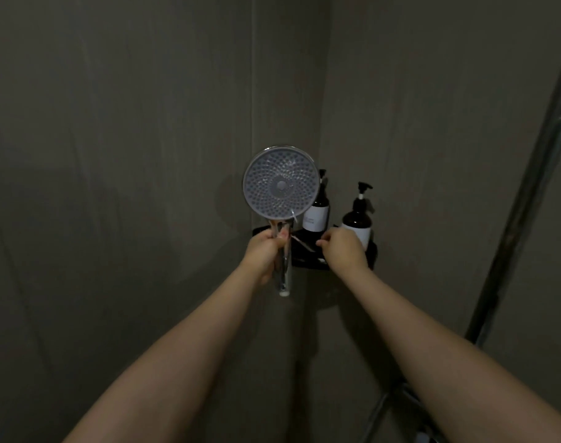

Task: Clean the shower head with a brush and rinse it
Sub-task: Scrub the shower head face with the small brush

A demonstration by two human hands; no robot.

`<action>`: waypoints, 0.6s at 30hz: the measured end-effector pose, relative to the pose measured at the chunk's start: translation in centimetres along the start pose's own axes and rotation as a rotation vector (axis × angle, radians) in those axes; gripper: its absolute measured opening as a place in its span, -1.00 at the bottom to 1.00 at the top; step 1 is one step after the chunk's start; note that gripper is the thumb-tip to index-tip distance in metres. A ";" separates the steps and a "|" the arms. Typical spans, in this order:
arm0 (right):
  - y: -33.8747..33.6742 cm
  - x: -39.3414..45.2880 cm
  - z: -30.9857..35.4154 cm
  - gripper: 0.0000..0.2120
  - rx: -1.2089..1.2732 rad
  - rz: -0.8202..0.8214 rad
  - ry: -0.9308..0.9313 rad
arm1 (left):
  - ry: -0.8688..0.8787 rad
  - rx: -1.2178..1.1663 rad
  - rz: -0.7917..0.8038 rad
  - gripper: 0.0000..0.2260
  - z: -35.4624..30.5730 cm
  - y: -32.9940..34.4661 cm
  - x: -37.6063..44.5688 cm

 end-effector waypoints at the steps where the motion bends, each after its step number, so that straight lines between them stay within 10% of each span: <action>1: 0.4 0.7 0.1 -0.75 0.007 0.013 0.016 | 0.001 -0.004 -0.013 -0.83 -0.1 -0.7 0.4; 18: 6.7 8.4 -2.7 -0.77 -0.241 0.364 0.437 | -0.040 -0.106 0.189 -0.80 1.4 -4.8 10.0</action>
Point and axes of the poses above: each hand's wrist, its own x-axis towards the middle knuckle, its own y-axis out of the palm, z = x × y, the point moved 9 cm from there along x, towards the middle knuckle, and after that the axes turned 10 degrees about z, right-handed, at the moved point
